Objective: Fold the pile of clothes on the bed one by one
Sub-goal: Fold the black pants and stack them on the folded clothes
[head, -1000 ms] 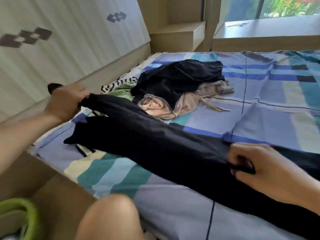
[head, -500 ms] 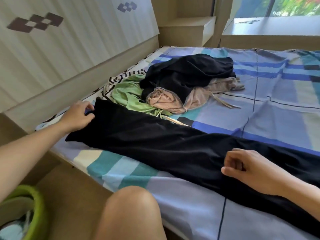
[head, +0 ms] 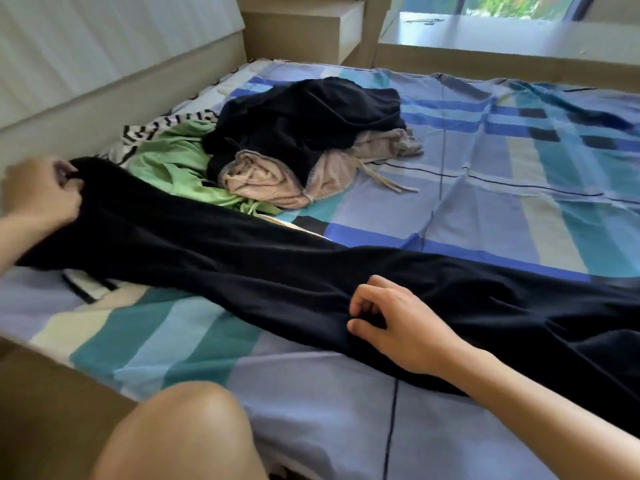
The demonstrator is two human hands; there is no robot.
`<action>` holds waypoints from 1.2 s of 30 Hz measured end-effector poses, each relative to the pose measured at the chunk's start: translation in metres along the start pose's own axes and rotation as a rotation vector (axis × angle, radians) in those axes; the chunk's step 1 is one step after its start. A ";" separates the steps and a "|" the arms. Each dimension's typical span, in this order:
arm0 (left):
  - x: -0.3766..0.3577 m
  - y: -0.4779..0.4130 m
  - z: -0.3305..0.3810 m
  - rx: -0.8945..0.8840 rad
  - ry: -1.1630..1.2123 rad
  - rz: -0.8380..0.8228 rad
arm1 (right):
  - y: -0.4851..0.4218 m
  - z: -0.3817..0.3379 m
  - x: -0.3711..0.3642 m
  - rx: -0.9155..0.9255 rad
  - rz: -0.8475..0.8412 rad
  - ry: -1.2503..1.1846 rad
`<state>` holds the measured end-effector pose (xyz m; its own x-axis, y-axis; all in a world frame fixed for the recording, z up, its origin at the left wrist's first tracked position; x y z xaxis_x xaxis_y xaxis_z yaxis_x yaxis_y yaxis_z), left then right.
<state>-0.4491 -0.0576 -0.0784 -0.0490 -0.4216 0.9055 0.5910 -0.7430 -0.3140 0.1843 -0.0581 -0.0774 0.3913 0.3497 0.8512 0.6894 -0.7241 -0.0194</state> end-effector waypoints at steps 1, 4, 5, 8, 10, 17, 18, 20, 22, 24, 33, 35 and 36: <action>0.033 0.026 0.025 0.114 -0.069 -0.015 | -0.001 -0.003 -0.003 0.007 -0.008 0.019; 0.063 0.075 0.084 0.211 -0.211 -0.041 | -0.001 -0.002 -0.010 -0.009 0.013 0.084; 0.066 0.081 0.085 0.252 -0.204 -0.055 | -0.002 -0.001 -0.011 -0.017 0.030 0.089; 0.072 0.103 0.081 0.376 -0.081 -0.034 | -0.003 0.003 -0.014 -0.023 0.067 0.106; 0.080 0.117 0.070 0.466 0.018 -0.074 | -0.006 0.008 -0.019 -0.025 0.093 0.102; 0.069 0.216 0.072 0.720 0.235 -0.693 | -0.028 -0.010 -0.025 -0.017 0.143 0.061; 0.065 0.222 0.072 0.732 0.298 -0.708 | -0.034 -0.025 -0.023 0.025 0.154 0.045; 0.059 0.222 0.073 0.792 0.538 -0.609 | -0.050 -0.059 -0.023 0.144 0.149 0.041; 0.055 0.216 0.076 0.869 0.860 -0.450 | -0.072 -0.086 -0.029 0.233 0.119 0.042; 0.050 0.209 0.082 0.906 1.119 -0.327 | -0.093 -0.106 -0.041 0.268 0.053 0.055; 0.040 0.163 0.042 1.017 1.365 -0.131 | -0.124 -0.121 -0.083 0.242 -0.099 0.069; 0.039 0.155 0.037 1.028 1.268 -0.266 | -0.122 -0.116 -0.089 0.248 -0.098 0.076; 0.039 0.153 0.035 1.018 1.224 -0.334 | -0.120 -0.114 -0.092 0.254 -0.089 0.082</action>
<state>-0.3326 -0.1690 -0.0814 -0.5585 -0.8292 -0.0215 0.6577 -0.4585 0.5976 -0.0040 -0.0711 -0.0931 0.2788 0.3486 0.8948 0.8538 -0.5165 -0.0648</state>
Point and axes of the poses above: each hand's wrist, its own y-axis away from the middle knuckle, its own x-axis out of the back of the hand, z = x × y, the point moved 6 cm from there along -y, towards the middle knuckle, and after that the axes turned 1 degree about y, right-handed, at the moved point
